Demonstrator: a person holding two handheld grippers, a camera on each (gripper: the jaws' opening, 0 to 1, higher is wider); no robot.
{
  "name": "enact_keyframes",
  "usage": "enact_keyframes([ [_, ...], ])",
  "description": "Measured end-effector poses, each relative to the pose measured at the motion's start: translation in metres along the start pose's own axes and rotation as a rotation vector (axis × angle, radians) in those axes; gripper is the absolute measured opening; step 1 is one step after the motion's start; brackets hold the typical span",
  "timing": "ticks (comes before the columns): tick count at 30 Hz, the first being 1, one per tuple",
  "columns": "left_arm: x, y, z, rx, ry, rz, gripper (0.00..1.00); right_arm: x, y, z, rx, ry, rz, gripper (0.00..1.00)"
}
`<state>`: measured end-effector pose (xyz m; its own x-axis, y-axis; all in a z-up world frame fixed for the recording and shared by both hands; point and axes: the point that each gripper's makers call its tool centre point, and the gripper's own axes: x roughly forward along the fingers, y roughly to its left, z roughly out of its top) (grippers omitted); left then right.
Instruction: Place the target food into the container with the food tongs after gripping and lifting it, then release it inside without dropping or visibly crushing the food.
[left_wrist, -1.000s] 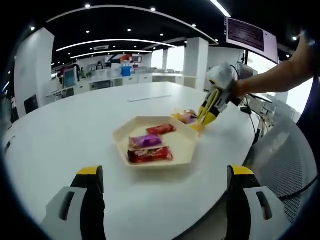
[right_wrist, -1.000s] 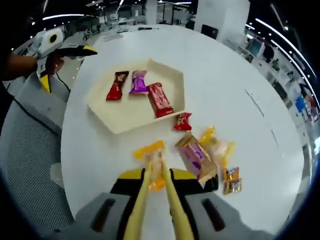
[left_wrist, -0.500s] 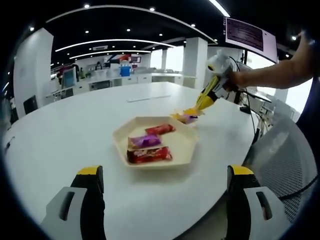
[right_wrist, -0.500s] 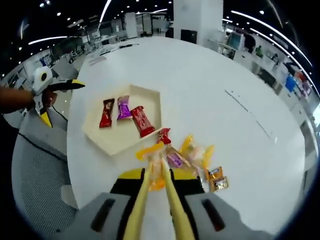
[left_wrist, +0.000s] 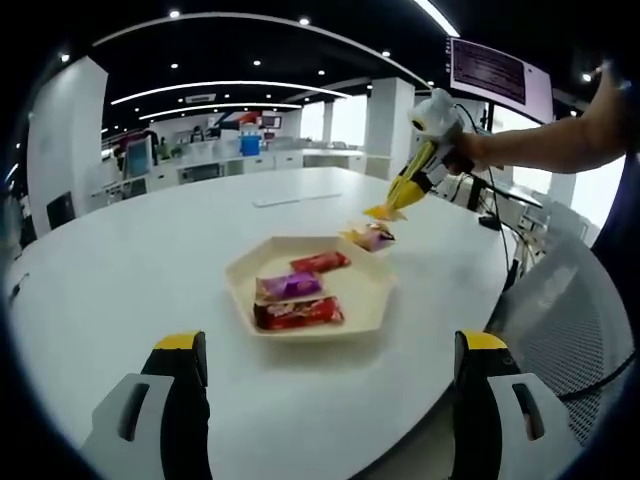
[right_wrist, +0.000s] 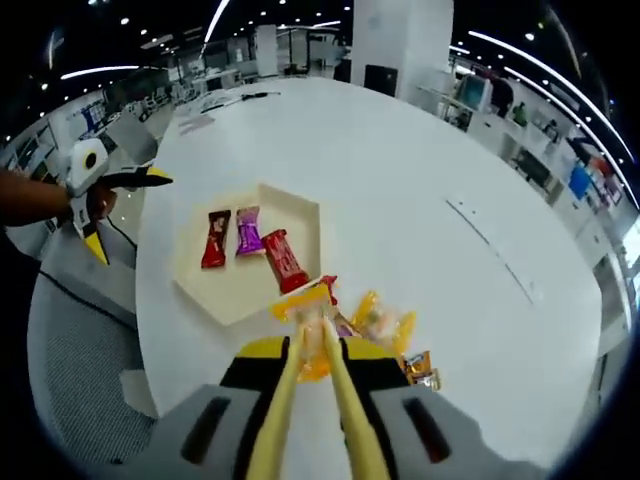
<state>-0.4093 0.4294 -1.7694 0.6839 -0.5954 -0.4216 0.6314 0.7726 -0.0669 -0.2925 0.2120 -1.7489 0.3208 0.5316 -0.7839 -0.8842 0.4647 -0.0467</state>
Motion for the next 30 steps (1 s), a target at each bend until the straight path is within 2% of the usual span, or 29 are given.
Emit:
enact_keyframes([
  [18,-0.001,0.002,0.002,-0.008,-0.015,0.009,1.0,0.031,0.05,0.079,-0.151,-0.028,0.069,0.19],
  [25,-0.001,0.001,0.003,-0.007,-0.015,0.009,1.0,0.041,0.062,0.094,-0.18,-0.031,0.081,0.19],
  [30,-0.001,0.001,0.003,-0.005,-0.012,0.007,1.0,0.042,0.064,0.098,-0.193,-0.036,0.089,0.2],
])
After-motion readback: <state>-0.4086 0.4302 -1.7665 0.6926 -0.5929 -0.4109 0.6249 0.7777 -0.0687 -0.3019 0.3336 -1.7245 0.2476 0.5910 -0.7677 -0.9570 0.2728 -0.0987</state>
